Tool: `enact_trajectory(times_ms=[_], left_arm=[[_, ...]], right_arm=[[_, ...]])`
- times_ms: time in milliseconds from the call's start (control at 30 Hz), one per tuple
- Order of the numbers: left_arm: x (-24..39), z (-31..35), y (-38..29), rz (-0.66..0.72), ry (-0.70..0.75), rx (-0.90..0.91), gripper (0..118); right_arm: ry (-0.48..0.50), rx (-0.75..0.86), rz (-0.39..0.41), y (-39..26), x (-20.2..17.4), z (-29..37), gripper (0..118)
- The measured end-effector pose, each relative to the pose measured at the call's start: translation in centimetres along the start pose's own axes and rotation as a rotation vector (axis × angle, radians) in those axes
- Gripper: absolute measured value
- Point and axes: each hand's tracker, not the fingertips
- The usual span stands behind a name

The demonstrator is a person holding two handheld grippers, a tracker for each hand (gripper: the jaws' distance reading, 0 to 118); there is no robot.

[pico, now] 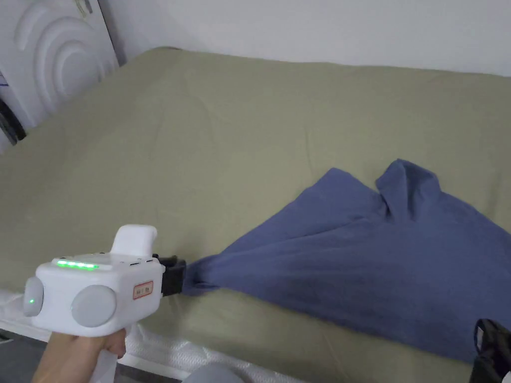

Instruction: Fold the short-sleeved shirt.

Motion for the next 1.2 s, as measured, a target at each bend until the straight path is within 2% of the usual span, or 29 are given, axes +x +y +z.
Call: enact_trajectory(times_ms=[33,67,100,300,333,367,433,467,500,533,767,833,933,1100,1133,1167,1200], left_arm=[[-0.1,-1.3,0.4,0.001,-0.004,-0.037,78],[0.0,-2.8,0.6,-0.028,-0.010,-0.100,110],[0.2,-3.9,0.7,-0.053,0.004,-0.134,118],[0.6,-8.2,1.3,-0.050,0.057,-0.172,118],[0.9,-8.4,1.2,-0.055,0.063,-0.185,116],[1.2,-8.5,0.9,-0.065,0.063,-0.194,108],[0.7,-8.6,1.1,-0.065,0.043,-0.204,68],[0.7,-8.3,1.0,-0.047,0.007,-0.177,54],[0.9,-8.0,1.1,-0.045,0.007,-0.172,25],[0.7,-8.0,1.2,-0.056,-0.015,-0.190,3],[1.5,-7.8,1.2,-0.053,-0.025,-0.162,3],[1.3,-8.0,1.1,-0.041,-0.028,-0.167,3],[0.8,-8.5,0.9,-0.014,-0.033,-0.165,3],[0.4,-8.5,0.9,0.012,-0.039,-0.165,3],[0.4,-8.5,1.0,0.013,-0.039,-0.167,3],[1.1,-8.1,1.0,0.009,-0.034,-0.165,3],[2.3,-7.4,1.1,0.006,-0.032,-0.165,3]], right_arm=[[0.002,-0.011,-0.005,-0.1,0.1,-0.5,5],[0.005,-0.023,-0.008,-0.2,0.1,-0.8,5],[0.009,-0.034,-0.009,-0.3,0.0,-1.1,5],[0.020,-0.090,-0.006,-1.4,0.2,-2.2,5],[0.022,-0.101,-0.014,-1.6,0.3,-2.4,5],[0.021,-0.110,-0.021,-1.7,0.5,-2.6,6],[0.025,-0.123,-0.031,-1.8,0.8,-2.9,6],[0.024,-0.126,-0.033,-1.9,1.0,-3.0,6],[0.023,-0.131,-0.033,-1.9,1.2,-3.2,6],[0.019,-0.139,-0.033,-1.9,1.5,-3.5,5],[-0.025,-0.170,-0.036,0.2,5.1,-8.9,6],[-0.051,-0.178,-0.002,1.1,6.8,-12.2,5],[-0.026,-0.252,-0.049,3.1,10.4,-18.6,5],[-0.033,-0.285,0.009,8.2,13.5,-28.1,6],[-0.018,-0.309,0.024,9.4,14.0,-30.2,19],[-0.016,-0.342,0.025,10.4,14.3,-32.2,57],[-0.004,-0.378,0.028,10.9,14.5,-33.9,103]])
